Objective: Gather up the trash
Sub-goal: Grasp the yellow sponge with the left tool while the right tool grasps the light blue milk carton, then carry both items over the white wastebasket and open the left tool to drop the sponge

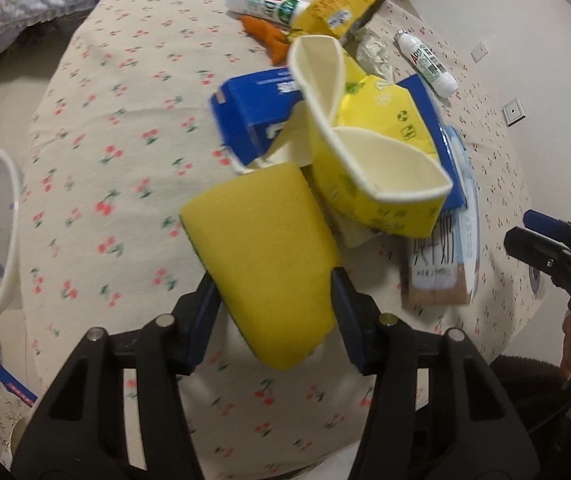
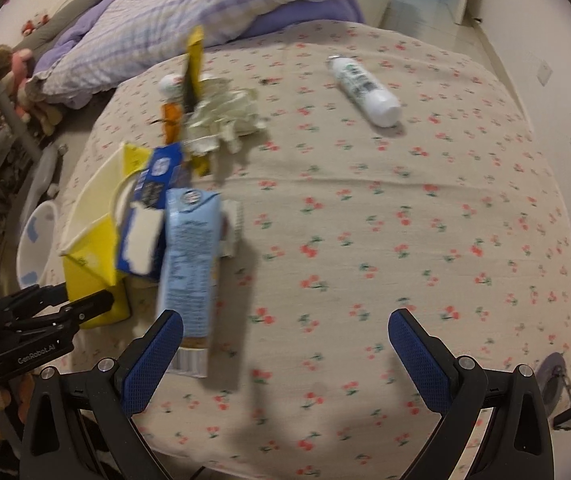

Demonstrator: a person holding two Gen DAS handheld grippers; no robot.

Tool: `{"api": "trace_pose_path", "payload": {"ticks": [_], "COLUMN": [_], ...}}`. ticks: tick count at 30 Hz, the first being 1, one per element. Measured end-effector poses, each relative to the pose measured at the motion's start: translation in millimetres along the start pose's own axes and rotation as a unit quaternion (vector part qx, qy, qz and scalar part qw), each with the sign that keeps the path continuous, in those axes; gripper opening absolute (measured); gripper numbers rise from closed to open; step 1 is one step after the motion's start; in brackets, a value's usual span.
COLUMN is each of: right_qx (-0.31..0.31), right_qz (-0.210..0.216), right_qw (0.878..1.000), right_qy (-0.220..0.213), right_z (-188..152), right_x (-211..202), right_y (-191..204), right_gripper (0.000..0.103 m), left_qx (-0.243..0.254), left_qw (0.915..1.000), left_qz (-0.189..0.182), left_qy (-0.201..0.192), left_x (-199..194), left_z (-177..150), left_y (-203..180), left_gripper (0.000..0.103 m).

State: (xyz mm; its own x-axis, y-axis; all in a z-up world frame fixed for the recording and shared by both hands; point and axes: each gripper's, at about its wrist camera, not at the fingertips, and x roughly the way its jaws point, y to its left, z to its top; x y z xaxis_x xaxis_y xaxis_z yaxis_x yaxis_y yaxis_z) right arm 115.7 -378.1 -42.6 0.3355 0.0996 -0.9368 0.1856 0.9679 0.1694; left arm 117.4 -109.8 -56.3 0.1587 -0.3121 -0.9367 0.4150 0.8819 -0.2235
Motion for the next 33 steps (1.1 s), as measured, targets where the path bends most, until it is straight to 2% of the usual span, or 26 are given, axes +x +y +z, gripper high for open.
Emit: {"api": "trace_pose_path", "payload": {"ticks": [5, 10, 16, 18, 20, 25, 33], "right_qx": [-0.011, -0.011, 0.011, 0.012, 0.008, -0.006, 0.023], "right_qz": [0.023, 0.05, 0.064, 0.066, 0.062, 0.054, 0.079], "right_qw": [0.999, 0.998, 0.995, 0.994, 0.994, 0.997, 0.997], "right_qy": [0.022, 0.039, 0.076, 0.085, 0.087, 0.058, -0.003], "right_z": [-3, 0, 4, 4, 3, 1, -11], "right_x": [11, 26, 55, 63, 68, 54, 6], "right_y": [24, 44, 57, 59, 62, 63, 33], "right_gripper": [0.103, 0.094, 0.063, 0.048, 0.04, 0.039, 0.039], "left_qx": [-0.009, -0.031, -0.055, -0.059, -0.062, -0.063, -0.073], "left_qw": [0.9996, 0.9987, 0.9974, 0.997, 0.9968, 0.9967, 0.9953], "left_qz": [0.018, 0.027, 0.031, 0.03, 0.029, 0.025, 0.026], "left_qy": [-0.018, -0.031, -0.036, -0.039, -0.041, -0.046, -0.058], "left_x": [-13, -27, -31, -34, -37, -41, -52], "left_z": [-11, -24, -30, -31, -34, -36, -39], "left_y": [29, 55, 73, 76, 79, 81, 94], "left_gripper": [0.056, 0.056, 0.056, 0.056, 0.056, 0.056, 0.056]}}
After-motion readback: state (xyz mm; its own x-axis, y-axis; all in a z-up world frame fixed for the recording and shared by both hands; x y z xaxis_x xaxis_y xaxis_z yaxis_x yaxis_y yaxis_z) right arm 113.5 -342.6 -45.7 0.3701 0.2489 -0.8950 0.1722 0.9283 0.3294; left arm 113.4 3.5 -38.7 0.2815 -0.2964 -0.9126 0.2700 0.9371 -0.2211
